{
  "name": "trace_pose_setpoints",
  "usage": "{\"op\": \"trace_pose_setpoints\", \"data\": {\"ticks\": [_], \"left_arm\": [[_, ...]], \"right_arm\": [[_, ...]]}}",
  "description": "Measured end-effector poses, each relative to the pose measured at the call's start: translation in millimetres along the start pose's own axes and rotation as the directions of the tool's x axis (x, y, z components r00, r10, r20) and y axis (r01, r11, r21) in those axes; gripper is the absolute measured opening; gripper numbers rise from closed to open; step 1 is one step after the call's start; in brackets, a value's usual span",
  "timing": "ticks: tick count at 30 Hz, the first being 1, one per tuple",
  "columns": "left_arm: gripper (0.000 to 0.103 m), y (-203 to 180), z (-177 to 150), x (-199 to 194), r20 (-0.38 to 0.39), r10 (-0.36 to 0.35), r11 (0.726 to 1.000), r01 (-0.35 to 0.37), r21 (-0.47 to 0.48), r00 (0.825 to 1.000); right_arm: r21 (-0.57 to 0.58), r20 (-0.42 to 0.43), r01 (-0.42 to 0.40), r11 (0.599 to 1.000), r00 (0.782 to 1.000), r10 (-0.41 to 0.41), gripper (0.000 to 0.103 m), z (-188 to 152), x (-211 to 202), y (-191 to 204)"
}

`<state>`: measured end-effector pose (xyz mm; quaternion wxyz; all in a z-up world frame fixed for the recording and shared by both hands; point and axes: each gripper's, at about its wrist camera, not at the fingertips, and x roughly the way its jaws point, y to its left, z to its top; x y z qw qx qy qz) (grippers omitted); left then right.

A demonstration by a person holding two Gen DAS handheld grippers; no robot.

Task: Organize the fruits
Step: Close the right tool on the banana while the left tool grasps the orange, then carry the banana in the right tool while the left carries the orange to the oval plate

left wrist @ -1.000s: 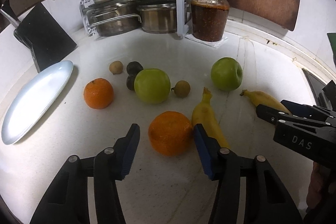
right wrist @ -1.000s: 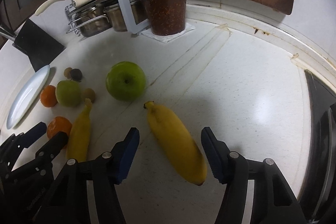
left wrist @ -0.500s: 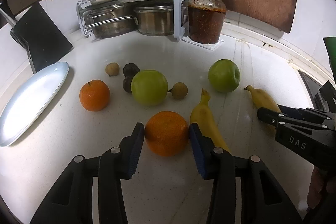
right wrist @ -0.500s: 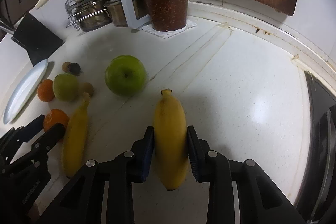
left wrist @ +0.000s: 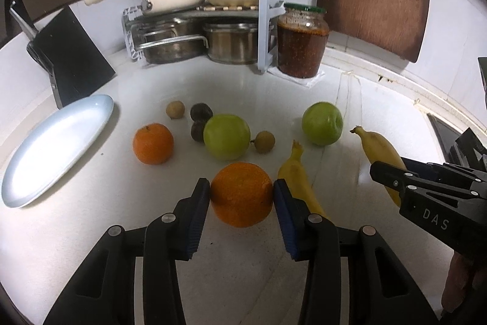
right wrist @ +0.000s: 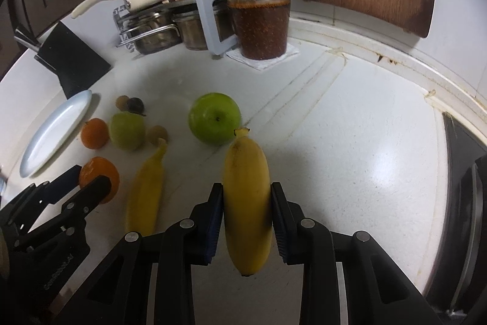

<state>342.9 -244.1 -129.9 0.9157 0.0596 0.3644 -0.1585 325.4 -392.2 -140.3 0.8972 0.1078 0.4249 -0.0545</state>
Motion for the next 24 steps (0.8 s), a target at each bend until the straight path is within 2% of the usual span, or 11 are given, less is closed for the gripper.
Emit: {"op": "trace_pose_setpoints", "data": {"ticks": [15,24], "left_arm": [[0.042,0,13,-58,0.119,0.018,1.000,-0.017,-0.014,0.993],[0.042,-2,16,-92,0.184,0.063,0.998,-0.057,-0.038,0.981]], "right_arm": [[-0.022,0.093,-0.030,0.999,0.995,0.032,0.031,4,-54,12],[-0.061,0.164,-0.076,0.995,0.983,0.085,0.031,9,-83,22]]}}
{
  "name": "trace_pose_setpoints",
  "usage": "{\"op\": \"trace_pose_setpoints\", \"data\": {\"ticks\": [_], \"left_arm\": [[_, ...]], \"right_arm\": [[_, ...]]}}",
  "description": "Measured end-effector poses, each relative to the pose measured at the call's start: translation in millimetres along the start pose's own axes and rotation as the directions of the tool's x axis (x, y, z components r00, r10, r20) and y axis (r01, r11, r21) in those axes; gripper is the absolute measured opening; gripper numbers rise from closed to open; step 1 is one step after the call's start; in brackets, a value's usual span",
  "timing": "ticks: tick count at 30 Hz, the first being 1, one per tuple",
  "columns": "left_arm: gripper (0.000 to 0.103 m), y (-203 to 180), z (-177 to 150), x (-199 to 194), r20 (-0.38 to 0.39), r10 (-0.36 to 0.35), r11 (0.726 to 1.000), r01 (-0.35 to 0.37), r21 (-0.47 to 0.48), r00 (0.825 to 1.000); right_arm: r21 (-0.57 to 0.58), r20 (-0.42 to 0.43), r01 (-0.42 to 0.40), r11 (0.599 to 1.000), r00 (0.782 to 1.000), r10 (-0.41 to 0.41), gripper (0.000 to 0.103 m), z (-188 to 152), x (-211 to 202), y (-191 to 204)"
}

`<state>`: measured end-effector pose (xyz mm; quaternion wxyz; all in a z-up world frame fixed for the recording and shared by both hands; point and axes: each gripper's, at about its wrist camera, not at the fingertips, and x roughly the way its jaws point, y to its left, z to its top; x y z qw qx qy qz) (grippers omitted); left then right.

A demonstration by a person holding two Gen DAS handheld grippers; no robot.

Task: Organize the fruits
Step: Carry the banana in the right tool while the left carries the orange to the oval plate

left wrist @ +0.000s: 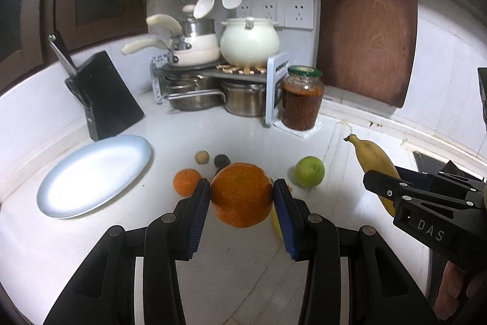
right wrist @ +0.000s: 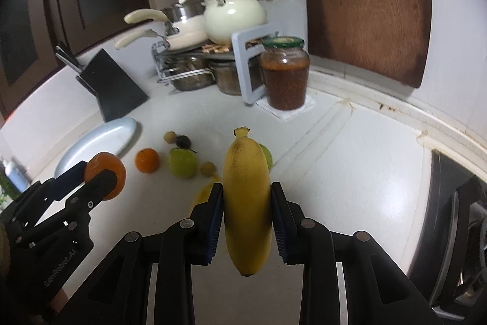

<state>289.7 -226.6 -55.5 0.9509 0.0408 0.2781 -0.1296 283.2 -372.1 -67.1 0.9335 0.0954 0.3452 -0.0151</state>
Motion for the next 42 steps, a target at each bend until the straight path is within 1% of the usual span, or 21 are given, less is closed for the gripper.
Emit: {"op": "trace_pose_setpoints", "data": {"ticks": [12,16,21,28,35,42], "left_arm": [[0.042,13,10,-40,0.076,0.036,0.999,-0.034,-0.038,0.996],[0.042,23,16,-50,0.096,0.039,0.998,-0.035,-0.043,0.995],[0.042,42,24,-61,0.125,0.060,0.998,-0.055,-0.043,0.990],[0.042,78,30,-71,0.154,0.096,0.994,-0.087,-0.065,0.983],[0.042,121,35,-78,0.171,0.167,0.984,-0.151,-0.099,0.971],[0.042,164,34,-79,0.164,0.242,0.966,-0.222,-0.130,0.956]], "right_arm": [[-0.049,0.070,-0.076,0.996,0.994,0.080,0.031,15,-30,24],[-0.051,0.087,-0.104,0.993,0.990,0.108,0.031,19,-35,35],[-0.055,0.107,-0.130,0.990,0.985,0.135,0.031,26,-37,56],[-0.088,0.122,-0.186,0.979,0.973,0.196,0.031,37,-32,93],[-0.132,0.117,-0.256,0.958,0.955,0.271,0.031,49,-19,139],[-0.170,0.102,-0.321,0.932,0.935,0.340,0.031,59,-3,187]]}}
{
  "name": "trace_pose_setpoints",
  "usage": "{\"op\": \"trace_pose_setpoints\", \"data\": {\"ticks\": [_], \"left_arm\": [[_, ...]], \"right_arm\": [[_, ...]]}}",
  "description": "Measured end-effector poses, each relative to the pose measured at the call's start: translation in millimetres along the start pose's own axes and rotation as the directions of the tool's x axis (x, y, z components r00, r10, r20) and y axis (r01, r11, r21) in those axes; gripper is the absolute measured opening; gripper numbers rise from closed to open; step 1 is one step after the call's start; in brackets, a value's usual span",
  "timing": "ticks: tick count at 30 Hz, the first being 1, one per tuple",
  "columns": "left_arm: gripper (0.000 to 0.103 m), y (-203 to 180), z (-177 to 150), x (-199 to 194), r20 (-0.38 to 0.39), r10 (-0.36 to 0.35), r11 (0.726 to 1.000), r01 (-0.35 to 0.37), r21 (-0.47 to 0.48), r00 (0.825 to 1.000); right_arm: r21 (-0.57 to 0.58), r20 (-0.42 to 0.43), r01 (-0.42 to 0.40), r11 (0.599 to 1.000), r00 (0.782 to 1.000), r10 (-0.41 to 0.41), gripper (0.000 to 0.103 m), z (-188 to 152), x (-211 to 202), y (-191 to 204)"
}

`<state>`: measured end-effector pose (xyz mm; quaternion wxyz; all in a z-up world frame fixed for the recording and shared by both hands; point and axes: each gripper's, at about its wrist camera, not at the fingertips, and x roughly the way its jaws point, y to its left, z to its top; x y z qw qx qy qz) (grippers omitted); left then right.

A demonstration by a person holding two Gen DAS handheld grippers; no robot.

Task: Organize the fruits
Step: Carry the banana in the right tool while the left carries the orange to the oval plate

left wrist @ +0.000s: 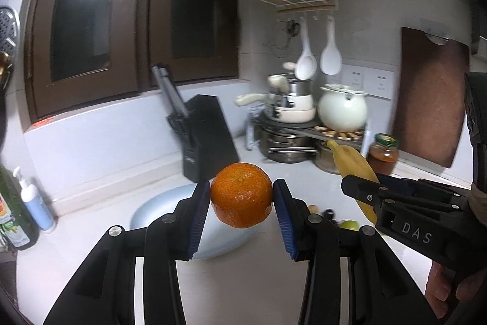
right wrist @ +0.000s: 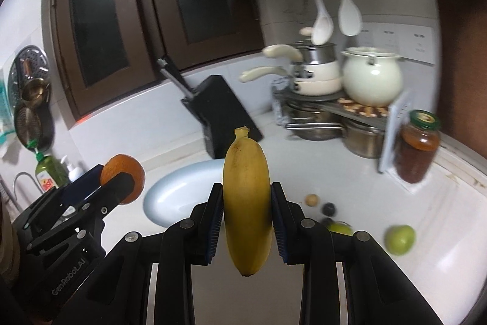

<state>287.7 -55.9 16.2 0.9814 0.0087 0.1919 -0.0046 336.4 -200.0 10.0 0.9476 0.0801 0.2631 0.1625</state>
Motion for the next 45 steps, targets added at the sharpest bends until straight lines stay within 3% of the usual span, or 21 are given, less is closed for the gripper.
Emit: {"op": "trace_pose_setpoints", "data": {"ticks": [10,25,38,45], "left_arm": [[0.042,48,-6,21,-0.036,0.078,0.997,-0.078,-0.018,0.996],[0.042,101,-8,67,-0.076,0.131,0.991,-0.133,-0.026,0.989],[0.042,130,-26,136,-0.151,0.120,0.993,-0.119,0.012,0.981],[0.042,139,-39,173,-0.205,0.095,0.995,-0.096,0.007,0.974]], "right_arm": [[-0.034,-0.024,-0.058,0.998,0.998,0.058,0.031,13,49,43],[-0.060,-0.089,-0.105,0.993,0.991,0.099,0.031,26,123,81],[-0.070,-0.173,-0.114,0.991,0.980,0.100,0.031,27,206,94],[-0.076,-0.270,-0.116,0.990,0.959,0.091,0.031,22,260,96]]}}
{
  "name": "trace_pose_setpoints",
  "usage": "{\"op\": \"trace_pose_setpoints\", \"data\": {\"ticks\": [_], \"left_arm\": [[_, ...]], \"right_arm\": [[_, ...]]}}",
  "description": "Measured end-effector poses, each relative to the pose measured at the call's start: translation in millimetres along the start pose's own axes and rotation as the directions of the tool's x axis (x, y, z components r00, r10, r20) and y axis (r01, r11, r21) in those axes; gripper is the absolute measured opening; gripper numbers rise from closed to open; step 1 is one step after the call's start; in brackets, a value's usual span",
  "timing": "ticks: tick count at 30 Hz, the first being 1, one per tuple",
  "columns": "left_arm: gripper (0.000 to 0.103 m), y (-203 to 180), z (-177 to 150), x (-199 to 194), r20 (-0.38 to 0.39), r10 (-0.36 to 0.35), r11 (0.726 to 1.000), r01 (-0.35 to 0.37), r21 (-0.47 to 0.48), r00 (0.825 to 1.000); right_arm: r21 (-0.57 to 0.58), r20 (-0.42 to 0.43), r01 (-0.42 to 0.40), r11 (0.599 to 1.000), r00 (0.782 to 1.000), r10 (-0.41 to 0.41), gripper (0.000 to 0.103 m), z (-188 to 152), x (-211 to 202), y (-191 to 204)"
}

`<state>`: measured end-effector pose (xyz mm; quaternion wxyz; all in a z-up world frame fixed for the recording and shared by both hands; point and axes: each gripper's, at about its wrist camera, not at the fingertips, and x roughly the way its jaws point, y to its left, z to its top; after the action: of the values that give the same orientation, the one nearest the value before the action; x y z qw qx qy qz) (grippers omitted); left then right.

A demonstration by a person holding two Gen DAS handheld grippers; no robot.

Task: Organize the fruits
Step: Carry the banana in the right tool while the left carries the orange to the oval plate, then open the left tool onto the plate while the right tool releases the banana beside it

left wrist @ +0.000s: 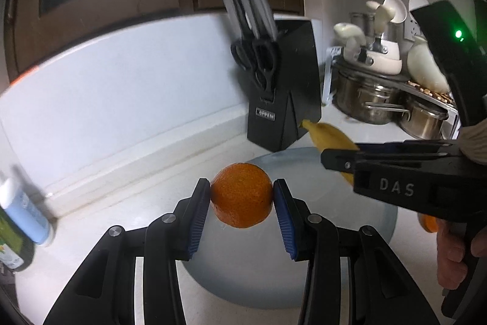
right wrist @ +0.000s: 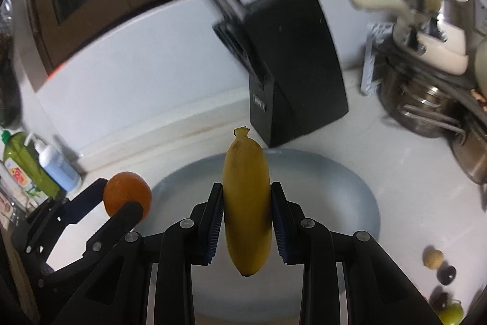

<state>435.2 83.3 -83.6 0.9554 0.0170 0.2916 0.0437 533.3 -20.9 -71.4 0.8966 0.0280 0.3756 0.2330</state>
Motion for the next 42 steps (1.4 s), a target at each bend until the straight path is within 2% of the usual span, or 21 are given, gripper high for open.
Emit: {"op": "trace_pose_setpoints", "data": {"ticks": [8,16,36,41,42], "left_arm": [[0.042,5,-9,42,-0.074,-0.004,1.000,0.005,0.010,0.997],[0.042,8,-16,69,-0.145,-0.028,1.000,0.029,0.006,0.989],[0.044,6,-27,88,-0.206,-0.044,0.999,0.045,0.000,0.978],[0.044,7,-27,87,-0.204,-0.038,0.999,0.038,-0.003,0.978],[0.047,7,-27,87,-0.202,-0.037,0.999,0.037,-0.003,0.979]], "right_arm": [[0.022,-0.121,0.003,1.000,0.993,-0.001,0.031,-3,55,-10],[0.029,-0.202,0.015,0.999,0.979,-0.009,0.031,-5,82,-13],[0.021,-0.236,0.027,0.999,0.972,-0.021,0.032,-12,96,-16],[0.020,-0.209,0.031,0.999,0.977,-0.026,0.042,-10,91,-17],[0.017,-0.202,0.032,0.999,0.979,-0.028,0.042,-9,89,-17]]}}
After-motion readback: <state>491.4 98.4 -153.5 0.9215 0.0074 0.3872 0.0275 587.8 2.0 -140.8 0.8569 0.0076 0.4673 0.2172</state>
